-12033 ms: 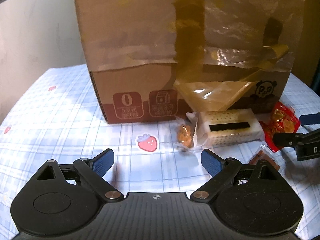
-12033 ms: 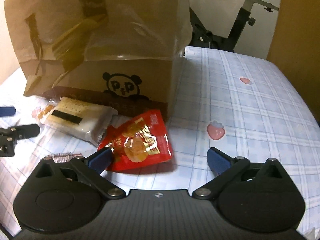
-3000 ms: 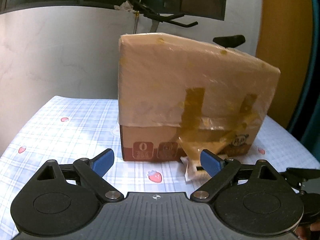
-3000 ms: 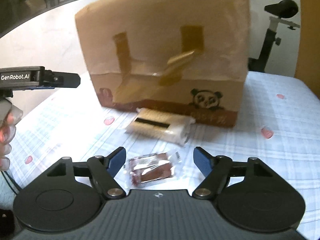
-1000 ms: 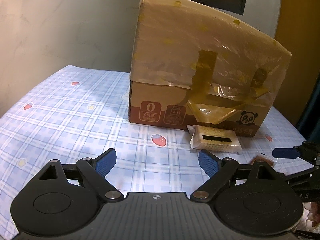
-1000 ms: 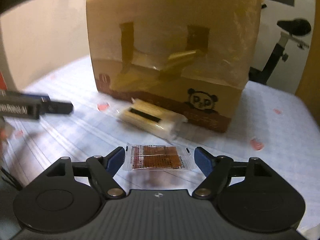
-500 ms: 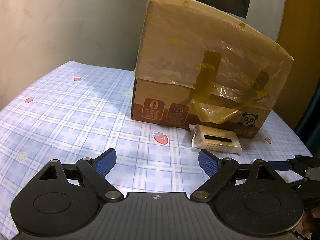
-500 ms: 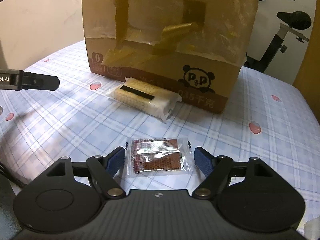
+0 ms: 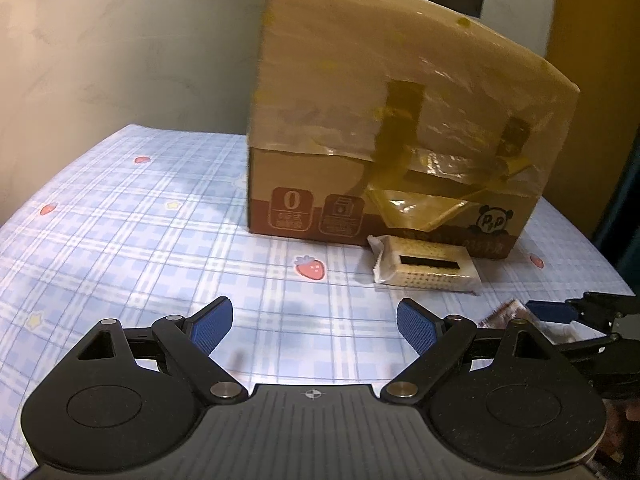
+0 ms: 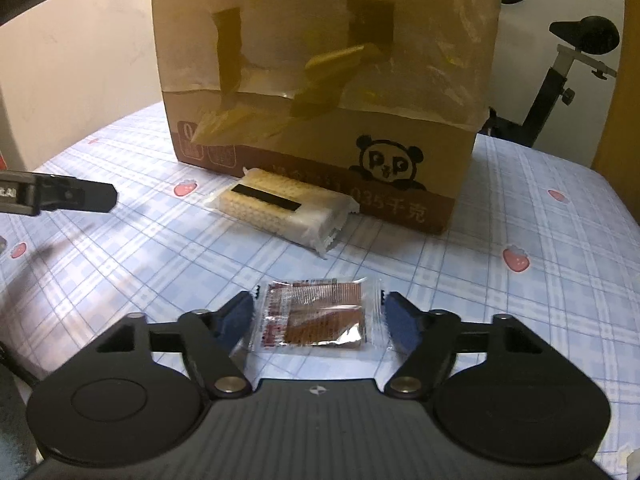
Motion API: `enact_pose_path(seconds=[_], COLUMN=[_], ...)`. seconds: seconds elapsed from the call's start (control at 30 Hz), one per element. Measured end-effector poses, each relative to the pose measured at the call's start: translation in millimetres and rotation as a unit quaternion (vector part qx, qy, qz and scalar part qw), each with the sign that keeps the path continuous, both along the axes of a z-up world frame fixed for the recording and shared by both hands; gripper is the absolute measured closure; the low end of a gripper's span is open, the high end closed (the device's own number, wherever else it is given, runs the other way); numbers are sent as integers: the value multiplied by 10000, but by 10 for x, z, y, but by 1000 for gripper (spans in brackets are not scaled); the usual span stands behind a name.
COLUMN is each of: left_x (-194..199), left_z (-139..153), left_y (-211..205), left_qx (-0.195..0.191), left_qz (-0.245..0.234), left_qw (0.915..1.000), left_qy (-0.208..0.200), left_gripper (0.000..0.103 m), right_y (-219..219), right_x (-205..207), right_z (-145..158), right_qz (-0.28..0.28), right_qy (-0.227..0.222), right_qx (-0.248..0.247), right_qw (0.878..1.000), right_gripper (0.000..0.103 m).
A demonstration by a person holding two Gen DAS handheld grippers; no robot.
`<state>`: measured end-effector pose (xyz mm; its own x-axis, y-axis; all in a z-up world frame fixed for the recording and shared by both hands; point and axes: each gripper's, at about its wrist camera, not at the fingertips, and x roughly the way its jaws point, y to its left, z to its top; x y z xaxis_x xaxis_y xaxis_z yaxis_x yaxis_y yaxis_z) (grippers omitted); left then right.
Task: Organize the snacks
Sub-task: 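Position the right tool around the clear brown-snack packet while the left tool approaches the white biscuit pack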
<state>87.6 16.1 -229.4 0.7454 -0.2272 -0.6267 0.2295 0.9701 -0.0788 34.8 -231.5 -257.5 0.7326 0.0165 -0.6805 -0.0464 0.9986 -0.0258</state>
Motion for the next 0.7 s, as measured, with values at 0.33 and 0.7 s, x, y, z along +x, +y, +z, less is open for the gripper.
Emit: enact_pose_path(seconds=[0.33,0.7], left_x=[269,706], left_z=[40,-78], left_y=[-315,-920], left_qx=[-144,40], left_qz=[-484,-753], left_qw=[9982,9964], left_qy=[311,395], left_gripper=[12,11], right_y=[-158,-504], right_x=[-125,-247], right_z=[59,109], right_qz=[-532,-1375], right_qy=[-345,-586], right_qx=[275,950], right_qw=[9976,9842], right_gripper=[42,42])
